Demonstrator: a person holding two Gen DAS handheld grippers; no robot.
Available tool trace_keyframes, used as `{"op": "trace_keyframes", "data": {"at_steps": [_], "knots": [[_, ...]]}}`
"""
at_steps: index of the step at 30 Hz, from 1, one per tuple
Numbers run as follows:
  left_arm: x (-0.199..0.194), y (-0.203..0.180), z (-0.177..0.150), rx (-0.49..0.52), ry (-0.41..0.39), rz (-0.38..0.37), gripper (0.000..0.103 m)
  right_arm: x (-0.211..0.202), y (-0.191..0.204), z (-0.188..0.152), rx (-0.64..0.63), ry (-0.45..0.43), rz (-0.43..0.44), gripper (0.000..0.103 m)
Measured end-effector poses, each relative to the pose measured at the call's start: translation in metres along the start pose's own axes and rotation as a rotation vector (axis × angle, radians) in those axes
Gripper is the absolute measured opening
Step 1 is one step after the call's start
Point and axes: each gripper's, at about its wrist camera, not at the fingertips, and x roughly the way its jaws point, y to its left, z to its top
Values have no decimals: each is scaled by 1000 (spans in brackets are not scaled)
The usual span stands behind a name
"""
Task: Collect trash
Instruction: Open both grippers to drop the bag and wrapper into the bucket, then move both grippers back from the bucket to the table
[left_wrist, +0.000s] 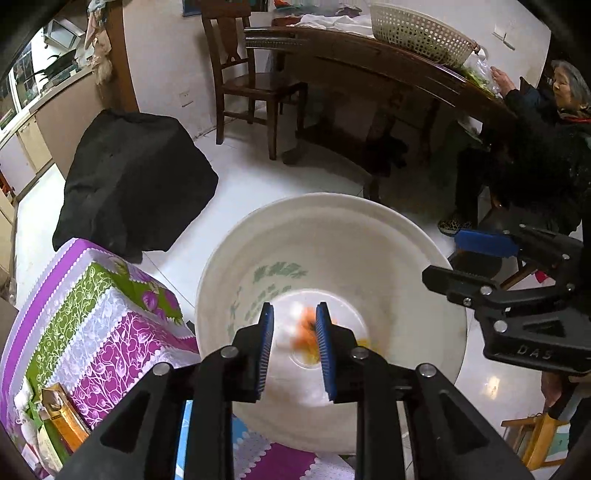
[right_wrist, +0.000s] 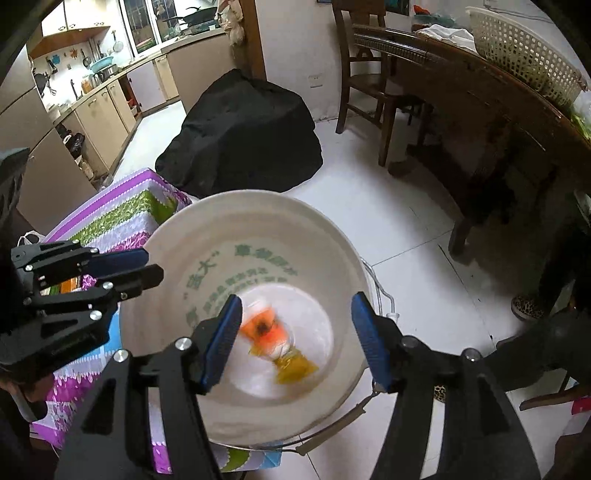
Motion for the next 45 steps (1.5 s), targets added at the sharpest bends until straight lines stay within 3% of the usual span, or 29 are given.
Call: {"op": "trace_keyframes", "data": {"at_steps": [15, 24, 32, 39, 45], "knots": [[-16, -4, -18, -12, -65, 18, 24, -3, 16, -7, -11, -50, -8, 59], [-38, 4, -42, -60, -154, 93, 24, -9, 39, -17, -39, -121, 4, 59], [-69, 32, -85, -147, -231, 193, 24, -11, 69, -29, -69, -154, 79, 59], [-93, 61, -144, -225, -265, 312, 24, -3, 111, -43, -101, -160, 173, 59], [-107, 94, -203, -333, -256, 347, 24, 9, 160, -59, -159, -135, 248, 59]]}}
